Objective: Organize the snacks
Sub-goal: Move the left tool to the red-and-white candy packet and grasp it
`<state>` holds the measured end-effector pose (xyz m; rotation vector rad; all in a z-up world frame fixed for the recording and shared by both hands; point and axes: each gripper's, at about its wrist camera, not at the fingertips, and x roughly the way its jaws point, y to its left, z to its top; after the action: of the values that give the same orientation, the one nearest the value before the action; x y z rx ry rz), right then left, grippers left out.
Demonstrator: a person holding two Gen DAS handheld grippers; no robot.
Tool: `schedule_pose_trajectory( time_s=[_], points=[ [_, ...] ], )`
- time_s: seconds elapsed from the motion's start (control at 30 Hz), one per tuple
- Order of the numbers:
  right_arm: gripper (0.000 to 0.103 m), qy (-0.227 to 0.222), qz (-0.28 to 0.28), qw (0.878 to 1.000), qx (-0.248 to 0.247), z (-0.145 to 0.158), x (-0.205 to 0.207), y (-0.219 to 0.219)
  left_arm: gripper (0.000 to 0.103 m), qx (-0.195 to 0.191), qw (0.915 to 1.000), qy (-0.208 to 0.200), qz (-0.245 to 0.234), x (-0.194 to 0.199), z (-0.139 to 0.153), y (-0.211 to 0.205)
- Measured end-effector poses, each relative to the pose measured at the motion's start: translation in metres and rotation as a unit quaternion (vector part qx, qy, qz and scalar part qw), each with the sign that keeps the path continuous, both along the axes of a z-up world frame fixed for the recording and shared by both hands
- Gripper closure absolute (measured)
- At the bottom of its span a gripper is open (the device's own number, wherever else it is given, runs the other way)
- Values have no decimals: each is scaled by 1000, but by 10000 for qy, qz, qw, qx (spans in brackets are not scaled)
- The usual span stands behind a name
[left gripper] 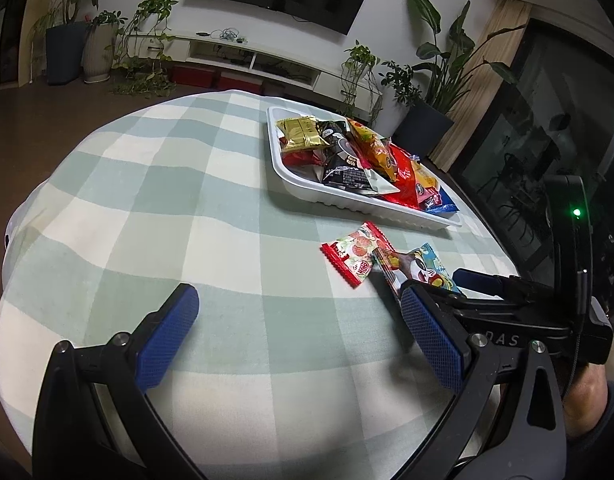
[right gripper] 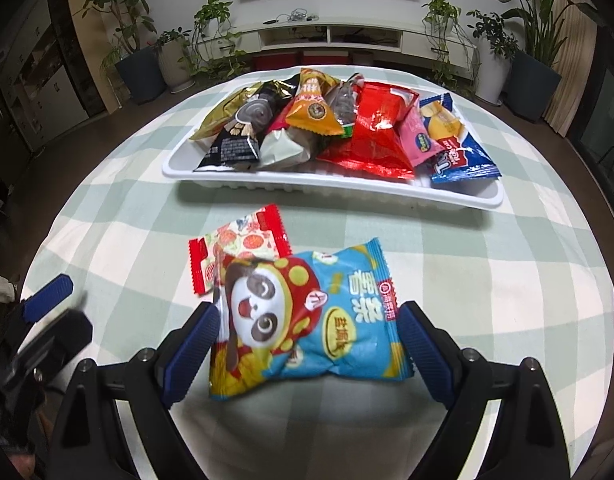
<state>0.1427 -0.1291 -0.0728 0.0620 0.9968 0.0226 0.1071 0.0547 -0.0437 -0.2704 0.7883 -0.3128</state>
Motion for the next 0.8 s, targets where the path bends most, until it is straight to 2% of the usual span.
schedule_pose_trajectory(
  time_s=[0.33, 0.53, 0.6, 0.7, 0.8],
  points=[
    [11, -154, -130, 9997, 113, 9, -28, -23, 0, 86, 9998, 99, -121, 4, -2, -4],
    [11, -277, -377, 9984, 304, 11, -40, -46, 0, 353, 9984, 136, -432, 17, 8, -17],
    [11, -349, -461, 9977, 364, 13, -42, -52, 0, 583, 9958, 270, -658, 30, 11, -28],
    [11, -414, -493, 9967, 490, 13, -43, -58, 0, 1249, 9856, 602, -966, 56, 10, -50],
    [11, -445, -488, 9961, 579, 12, -44, -61, 0, 1732, 9737, 541, -1381, 77, 10, -68]
  ],
)
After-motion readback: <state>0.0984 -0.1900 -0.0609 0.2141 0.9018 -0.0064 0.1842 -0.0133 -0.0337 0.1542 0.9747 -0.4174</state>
